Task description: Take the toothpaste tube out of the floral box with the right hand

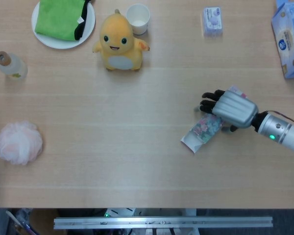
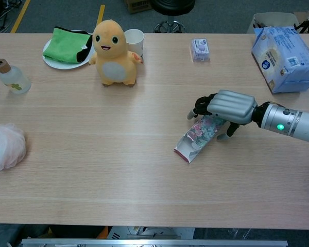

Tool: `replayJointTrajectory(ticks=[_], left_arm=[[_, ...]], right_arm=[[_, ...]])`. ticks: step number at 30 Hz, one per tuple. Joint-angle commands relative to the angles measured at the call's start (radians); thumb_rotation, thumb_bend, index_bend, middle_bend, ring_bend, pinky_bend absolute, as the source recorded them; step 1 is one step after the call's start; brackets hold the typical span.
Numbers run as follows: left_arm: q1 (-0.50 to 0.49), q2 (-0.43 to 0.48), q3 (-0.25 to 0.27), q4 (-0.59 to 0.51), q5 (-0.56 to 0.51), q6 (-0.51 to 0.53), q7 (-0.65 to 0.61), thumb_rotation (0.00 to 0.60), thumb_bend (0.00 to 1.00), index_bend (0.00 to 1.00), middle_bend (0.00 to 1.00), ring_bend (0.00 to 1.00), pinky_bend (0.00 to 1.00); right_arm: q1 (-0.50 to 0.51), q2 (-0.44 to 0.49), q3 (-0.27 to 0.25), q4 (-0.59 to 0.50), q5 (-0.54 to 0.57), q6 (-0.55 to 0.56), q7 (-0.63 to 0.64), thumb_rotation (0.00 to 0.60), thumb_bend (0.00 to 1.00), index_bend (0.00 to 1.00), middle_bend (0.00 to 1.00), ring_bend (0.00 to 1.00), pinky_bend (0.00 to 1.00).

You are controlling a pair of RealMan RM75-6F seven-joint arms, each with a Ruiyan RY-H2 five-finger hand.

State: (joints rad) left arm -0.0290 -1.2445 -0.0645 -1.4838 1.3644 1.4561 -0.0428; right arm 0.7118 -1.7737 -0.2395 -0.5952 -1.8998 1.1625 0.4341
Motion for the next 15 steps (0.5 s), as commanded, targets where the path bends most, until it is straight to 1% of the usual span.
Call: replayJointTrajectory(ticks=[1,4,6,8,11,15], left_arm=[[0.000,-0.001,0.000,0.001,0.000,-0.001,-0.001,0.600,0.17,0.37,0.26,0.18,0.28],[0.001,-0.002,-0.001,0.003,-0.002,-0.002,-0.003,0.600,0.17,0.37,0.26,0.18,0.28],[0.001,-0.003,-0.001,0.004,-0.003,-0.003,-0.004,0.600,0.17,0.37,0.26,0.18,0.28],[0.002,-0.004,-0.001,0.004,-0.003,-0.004,-0.004,0.600,0.17,0.37,0.26,0.18,0.28],[0.002,-0.005,-0.002,0.005,-0.003,-0.004,-0.004,0.600,0.17,0.37,0.26,0.18,0.28],[0.001,-0.005,-0.003,0.005,-0.003,-0.005,-0.004,0.600,0.17,0.37,0.26,0.18,0.28]], right_arm=[[-0.002,-0.002,-0.001,0.003,0.004,0.003,0.000,0.600,0.00,0.32,0.40,0.26,0.40],[-0.006,-0.006,0.002,0.009,0.011,0.014,0.000,0.600,0.00,0.42,0.48,0.33,0.47],[-0.009,-0.008,0.004,0.012,0.015,0.024,0.002,0.600,0.00,0.50,0.55,0.40,0.53],[-0.010,-0.009,0.005,0.015,0.018,0.028,0.002,0.600,0.00,0.56,0.59,0.45,0.57],[-0.012,-0.009,0.006,0.016,0.025,0.030,0.004,0.600,0.00,0.59,0.62,0.47,0.60],[-0.020,-0.002,0.019,0.001,0.047,0.033,0.018,0.600,0.00,0.61,0.63,0.49,0.61]])
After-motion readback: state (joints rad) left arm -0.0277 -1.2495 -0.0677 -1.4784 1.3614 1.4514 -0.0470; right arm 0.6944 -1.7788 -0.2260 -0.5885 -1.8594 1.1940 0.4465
